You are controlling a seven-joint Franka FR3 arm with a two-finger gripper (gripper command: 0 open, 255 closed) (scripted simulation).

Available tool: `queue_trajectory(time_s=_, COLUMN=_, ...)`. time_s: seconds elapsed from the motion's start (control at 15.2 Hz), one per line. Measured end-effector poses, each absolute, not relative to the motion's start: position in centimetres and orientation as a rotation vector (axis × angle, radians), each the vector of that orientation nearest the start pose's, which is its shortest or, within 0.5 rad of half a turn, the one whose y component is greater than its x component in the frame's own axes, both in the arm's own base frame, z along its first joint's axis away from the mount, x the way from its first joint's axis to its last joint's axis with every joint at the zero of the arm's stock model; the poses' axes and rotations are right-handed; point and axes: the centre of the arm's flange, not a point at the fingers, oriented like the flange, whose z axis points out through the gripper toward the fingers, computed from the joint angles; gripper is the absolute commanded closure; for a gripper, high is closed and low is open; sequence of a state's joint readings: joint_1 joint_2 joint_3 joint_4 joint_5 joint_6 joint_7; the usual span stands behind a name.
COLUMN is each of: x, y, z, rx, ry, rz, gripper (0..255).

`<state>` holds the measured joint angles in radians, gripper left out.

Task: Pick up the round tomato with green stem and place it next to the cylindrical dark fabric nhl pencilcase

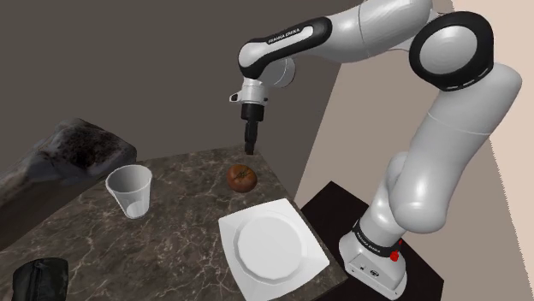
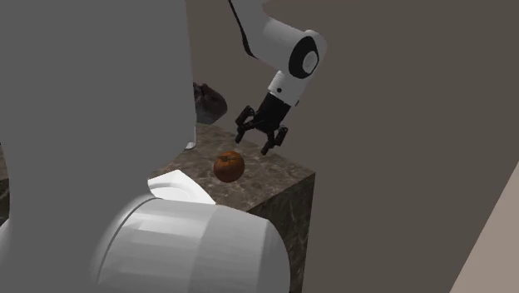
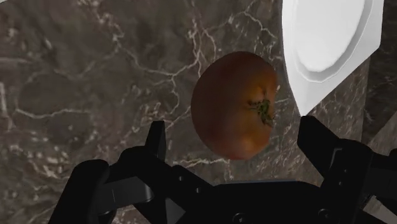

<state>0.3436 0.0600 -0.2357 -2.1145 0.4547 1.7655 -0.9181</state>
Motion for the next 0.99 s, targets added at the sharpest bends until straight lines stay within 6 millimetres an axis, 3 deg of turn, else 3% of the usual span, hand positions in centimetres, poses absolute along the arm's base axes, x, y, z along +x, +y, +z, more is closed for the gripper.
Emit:
queue_trajectory(time_s=0.2, x=51.5, y=12.7, z=35.3, rx=-2.247, ry=-1.181, rz=0.264, gripper=0)
queue_trajectory(time_s=0.4, x=51.7, y=14.3, z=34.2, rx=-2.203, ry=-1.220, rz=0.261, gripper=0)
queue_trajectory(time_s=0.73, x=50.4, y=15.4, z=32.0, rx=-2.196, ry=-1.225, rz=0.260, gripper=0)
queue_trajectory(time_s=0.99, x=50.2, y=15.8, z=31.5, rx=-2.197, ry=-1.225, rz=0.260, gripper=0)
